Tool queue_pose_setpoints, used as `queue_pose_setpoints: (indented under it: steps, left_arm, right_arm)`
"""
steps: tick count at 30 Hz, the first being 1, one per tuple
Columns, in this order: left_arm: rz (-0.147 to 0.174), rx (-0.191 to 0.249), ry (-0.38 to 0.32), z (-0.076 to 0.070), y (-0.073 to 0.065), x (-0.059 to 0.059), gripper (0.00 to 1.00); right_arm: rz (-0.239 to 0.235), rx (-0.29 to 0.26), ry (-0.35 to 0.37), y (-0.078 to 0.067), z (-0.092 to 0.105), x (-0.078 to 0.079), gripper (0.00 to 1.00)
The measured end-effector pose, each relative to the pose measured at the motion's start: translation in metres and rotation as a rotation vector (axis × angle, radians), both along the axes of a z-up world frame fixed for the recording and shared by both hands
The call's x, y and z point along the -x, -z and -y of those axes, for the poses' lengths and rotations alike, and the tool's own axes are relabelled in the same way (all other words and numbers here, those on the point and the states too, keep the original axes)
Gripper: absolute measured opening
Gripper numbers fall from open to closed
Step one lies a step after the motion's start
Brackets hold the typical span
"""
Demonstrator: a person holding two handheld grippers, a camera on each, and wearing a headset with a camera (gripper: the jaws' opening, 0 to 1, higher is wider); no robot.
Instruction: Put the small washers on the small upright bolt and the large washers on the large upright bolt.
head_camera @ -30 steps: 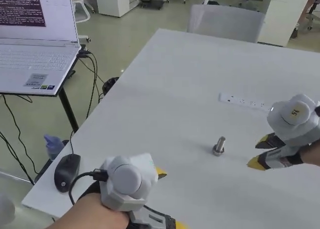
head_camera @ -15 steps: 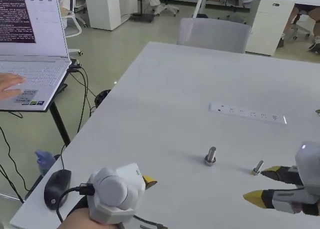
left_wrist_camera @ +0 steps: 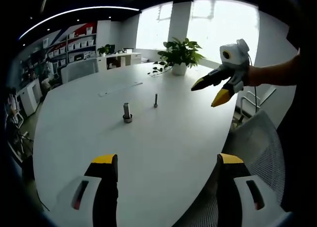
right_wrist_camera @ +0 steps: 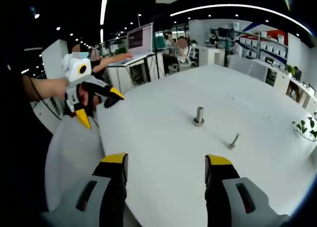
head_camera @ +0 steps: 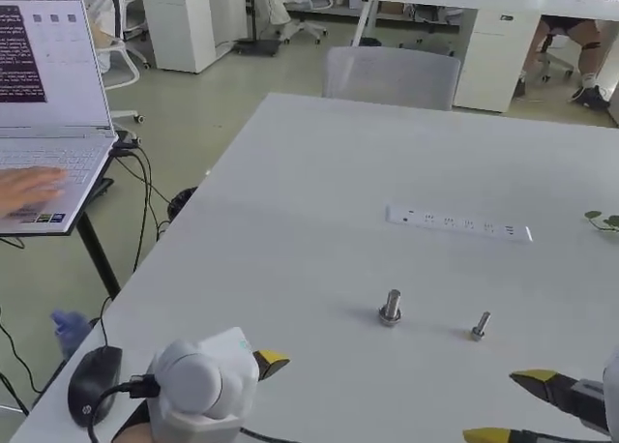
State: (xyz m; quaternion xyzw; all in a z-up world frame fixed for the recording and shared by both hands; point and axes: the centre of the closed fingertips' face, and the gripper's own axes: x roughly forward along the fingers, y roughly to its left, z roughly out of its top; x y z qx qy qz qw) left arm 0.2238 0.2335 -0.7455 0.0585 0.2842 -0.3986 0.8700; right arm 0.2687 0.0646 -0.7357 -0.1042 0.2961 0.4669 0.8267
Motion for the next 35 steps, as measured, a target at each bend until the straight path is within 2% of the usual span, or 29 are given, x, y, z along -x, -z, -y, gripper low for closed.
queue_pose_setpoints:
  steps: [6, 8, 19, 23, 27, 31, 35]
  left_arm:
    - [-0.005, 0.006, 0.002, 0.005, 0.0, 0.001, 0.82]
    - [-0.005, 0.012, 0.001, 0.006, -0.001, 0.002, 0.82]
    - [-0.011, 0.008, -0.003, 0.004, 0.0, 0.002, 0.82]
    - [-0.009, 0.006, 0.002, 0.006, -0.001, 0.001, 0.82]
    - [-0.011, 0.011, -0.002, 0.006, -0.001, 0.001, 0.82]
    - [-0.016, 0.004, 0.002, 0.006, 0.002, 0.003, 0.82]
    - [-0.017, 0.003, -0.001, 0.006, 0.001, 0.003, 0.82]
  right_arm:
    - [0.011, -0.001, -0.011, -0.001, -0.003, 0.005, 0.66]
    - [0.015, -0.016, -0.01, -0.004, -0.005, 0.006, 0.66]
    - [0.028, -0.027, -0.006, -0.009, -0.01, 0.008, 0.67]
    - [0.024, -0.037, -0.004, -0.01, -0.009, 0.009, 0.67]
    - [0.011, -0.03, -0.007, -0.005, -0.007, 0.013, 0.67]
    - [0.005, -0.057, 0.013, -0.012, -0.006, 0.012, 0.68]
    - [0.008, -0.046, 0.01, -0.009, -0.003, 0.012, 0.68]
